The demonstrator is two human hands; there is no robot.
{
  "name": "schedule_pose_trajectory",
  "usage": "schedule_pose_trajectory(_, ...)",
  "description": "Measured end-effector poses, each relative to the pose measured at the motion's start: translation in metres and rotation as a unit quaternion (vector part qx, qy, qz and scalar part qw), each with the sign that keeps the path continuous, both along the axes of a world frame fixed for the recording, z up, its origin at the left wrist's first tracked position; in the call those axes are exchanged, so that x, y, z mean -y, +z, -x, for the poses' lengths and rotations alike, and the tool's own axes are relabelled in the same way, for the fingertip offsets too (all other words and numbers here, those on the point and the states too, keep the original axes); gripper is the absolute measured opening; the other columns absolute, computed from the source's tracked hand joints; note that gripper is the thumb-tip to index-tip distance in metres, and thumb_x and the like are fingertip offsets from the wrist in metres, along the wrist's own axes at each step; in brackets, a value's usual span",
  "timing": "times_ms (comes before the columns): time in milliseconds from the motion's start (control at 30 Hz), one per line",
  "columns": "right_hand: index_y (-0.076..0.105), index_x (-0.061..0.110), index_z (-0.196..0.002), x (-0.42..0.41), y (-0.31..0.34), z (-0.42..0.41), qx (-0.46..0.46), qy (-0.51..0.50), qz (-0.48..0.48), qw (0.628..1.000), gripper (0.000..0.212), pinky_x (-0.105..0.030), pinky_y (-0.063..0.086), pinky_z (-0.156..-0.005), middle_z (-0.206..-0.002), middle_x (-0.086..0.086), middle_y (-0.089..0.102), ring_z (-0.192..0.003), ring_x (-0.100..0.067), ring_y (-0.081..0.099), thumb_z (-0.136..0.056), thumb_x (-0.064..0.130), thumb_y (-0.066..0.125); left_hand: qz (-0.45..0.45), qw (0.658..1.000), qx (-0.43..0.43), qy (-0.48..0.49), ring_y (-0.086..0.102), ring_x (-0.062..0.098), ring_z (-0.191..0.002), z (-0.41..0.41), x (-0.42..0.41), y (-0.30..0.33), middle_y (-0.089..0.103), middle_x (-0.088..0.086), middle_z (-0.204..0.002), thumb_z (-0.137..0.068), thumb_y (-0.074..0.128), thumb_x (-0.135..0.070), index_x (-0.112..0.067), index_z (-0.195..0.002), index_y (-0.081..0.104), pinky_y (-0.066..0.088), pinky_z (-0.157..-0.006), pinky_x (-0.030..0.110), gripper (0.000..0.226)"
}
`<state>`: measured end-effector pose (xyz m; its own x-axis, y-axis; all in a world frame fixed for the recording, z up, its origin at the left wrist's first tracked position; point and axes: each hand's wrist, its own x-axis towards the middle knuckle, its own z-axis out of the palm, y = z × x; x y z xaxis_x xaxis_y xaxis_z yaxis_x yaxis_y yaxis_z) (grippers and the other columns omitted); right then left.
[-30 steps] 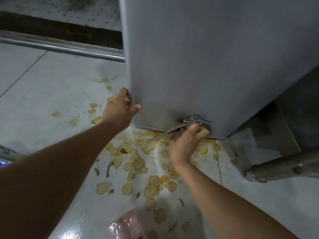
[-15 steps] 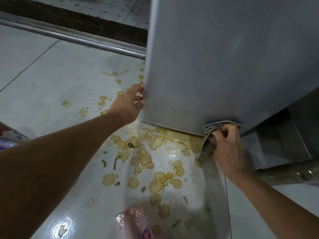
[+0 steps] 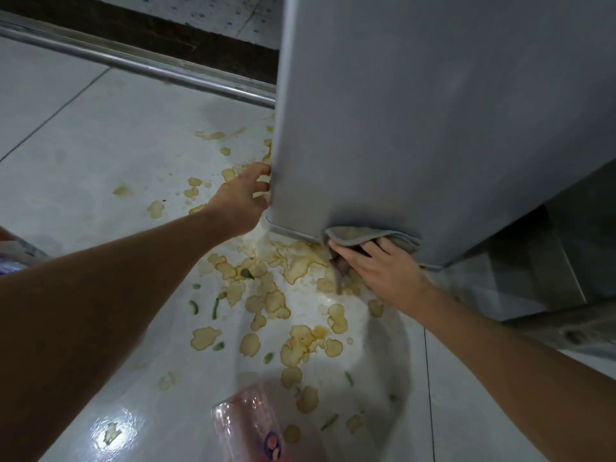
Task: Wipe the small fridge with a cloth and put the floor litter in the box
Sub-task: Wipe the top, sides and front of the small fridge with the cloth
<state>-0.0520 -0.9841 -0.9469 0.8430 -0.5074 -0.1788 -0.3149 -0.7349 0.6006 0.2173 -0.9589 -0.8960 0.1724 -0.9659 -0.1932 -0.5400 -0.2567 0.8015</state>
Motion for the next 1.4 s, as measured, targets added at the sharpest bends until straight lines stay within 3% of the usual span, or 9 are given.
schedule_pose_trajectory(133, 0.050, 0.012, -0.135, 0.011, 0.001, 0.076, 0.047, 0.024, 0.034, 0.998, 0.068, -0.042, 0.043, -0.090, -0.147, 0.002, 0.030, -0.110, -0.030, 0.049, -0.070, 0.008, 0.068, 0.003, 1.000, -0.001, 0.000, 0.058, 0.020, -0.111, -0.001, 0.001, 0.000, 0.060, -0.002, -0.124, -0.095, 0.045, -0.008, -0.025, -0.129, 0.044, 0.044, -0.088, 0.028, 0.039)
schedule_pose_trajectory(200, 0.045, 0.011, -0.138, 0.015, 0.000, 0.080, 0.058, 0.047, 0.049, 0.996, 0.059, -0.043, 0.044, -0.086, -0.146, 0.001, 0.031, -0.106, -0.031, 0.050, -0.080, 0.005, 0.050, 0.001, 1.000, 0.000, 0.005, 0.058, 0.019, -0.110, 0.000, 0.002, 0.000, 0.061, -0.003, -0.123, -0.095, 0.044, -0.006, -0.025, -0.128, 0.044, 0.042, -0.084, 0.026, 0.038)
schedule_pose_trajectory(300, 0.035, 0.010, -0.142, 0.015, -0.015, 0.050, 0.077, 0.066, 0.090, 0.991, 0.053, -0.041, 0.036, -0.085, -0.146, 0.002, 0.033, -0.104, -0.030, 0.046, -0.089, 0.007, 0.039, -0.005, 1.000, 0.003, 0.003, 0.058, 0.020, -0.112, -0.002, 0.004, -0.001, 0.062, -0.002, -0.123, -0.094, 0.042, -0.002, -0.025, -0.127, 0.045, 0.046, -0.086, 0.029, 0.040)
schedule_pose_trajectory(467, 0.048, 0.009, -0.136, 0.010, -0.017, -0.050, 0.127, 0.071, 0.037, 0.989, 0.053, -0.038, 0.029, -0.080, -0.143, 0.003, 0.046, -0.099, -0.027, 0.039, -0.084, 0.013, 0.038, -0.026, 0.999, 0.014, -0.036, 0.053, 0.018, -0.120, -0.011, 0.004, 0.005, 0.057, -0.005, -0.132, -0.083, 0.035, 0.015, -0.028, -0.132, 0.041, 0.047, -0.084, 0.028, 0.066)
schedule_pose_trajectory(633, 0.051, 0.010, -0.134, 0.003, -0.002, -0.123, 0.096, 0.046, 0.042, 0.993, 0.049, -0.034, 0.028, -0.084, -0.145, 0.005, 0.043, -0.102, -0.024, 0.035, -0.087, 0.017, 0.039, -0.031, 0.992, 0.065, -0.106, 0.043, 0.018, -0.131, -0.021, 0.002, 0.011, 0.048, -0.003, -0.141, -0.077, 0.036, 0.014, -0.030, -0.142, 0.033, 0.041, -0.102, 0.032, 0.078)
schedule_pose_trajectory(800, 0.020, 0.006, -0.147, -0.006, 0.010, -0.144, -0.023, 0.035, 0.003, 0.999, 0.053, -0.038, 0.020, -0.111, -0.157, -0.006, 0.009, -0.134, -0.027, 0.021, -0.097, 0.020, 0.032, -0.039, 0.983, 0.119, -0.133, 0.035, 0.023, -0.136, -0.024, -0.001, 0.015, 0.036, 0.005, -0.150, -0.085, 0.036, 0.008, -0.028, -0.147, 0.024, 0.032, -0.105, 0.028, 0.073)
schedule_pose_trajectory(1000, 0.042, 0.019, -0.141, -0.001, 0.003, -0.075, -0.060, 0.027, 0.043, 0.997, 0.062, -0.040, 0.015, -0.102, -0.150, 0.008, 0.034, -0.119, -0.026, 0.021, -0.082, 0.029, 0.058, -0.063, 0.982, 0.150, -0.098, 0.037, 0.023, -0.135, -0.048, -0.015, 0.006, 0.027, 0.002, -0.154, -0.080, 0.034, 0.011, -0.035, -0.144, 0.028, 0.041, -0.096, 0.025, 0.079)
schedule_pose_trajectory(1133, 0.013, 0.015, -0.150, -0.008, -0.010, -0.115, -0.090, 0.018, 0.026, 0.995, 0.057, -0.041, 0.020, -0.105, -0.156, 0.001, -0.007, -0.119, -0.029, 0.007, -0.098, 0.022, 0.035, -0.067, 0.985, 0.145, -0.070, 0.046, 0.027, -0.126, -0.043, -0.017, 0.003, 0.033, 0.007, -0.151, -0.082, 0.034, 0.009, -0.033, -0.144, 0.030, 0.048, -0.094, 0.034, 0.075)
schedule_pose_trajectory(1400, 0.036, 0.017, -0.143, -0.009, -0.019, -0.146, -0.150, 0.030, 0.055, 0.987, 0.050, -0.042, 0.021, -0.107, -0.155, -0.007, 0.005, -0.137, -0.031, 0.009, -0.096, 0.035, 0.039, -0.035, 0.988, 0.133, -0.068, 0.044, 0.023, -0.129, -0.036, -0.016, 0.009, 0.039, 0.003, -0.147, -0.080, 0.036, 0.012, -0.030, -0.143, 0.031, 0.047, -0.095, 0.030, 0.076)
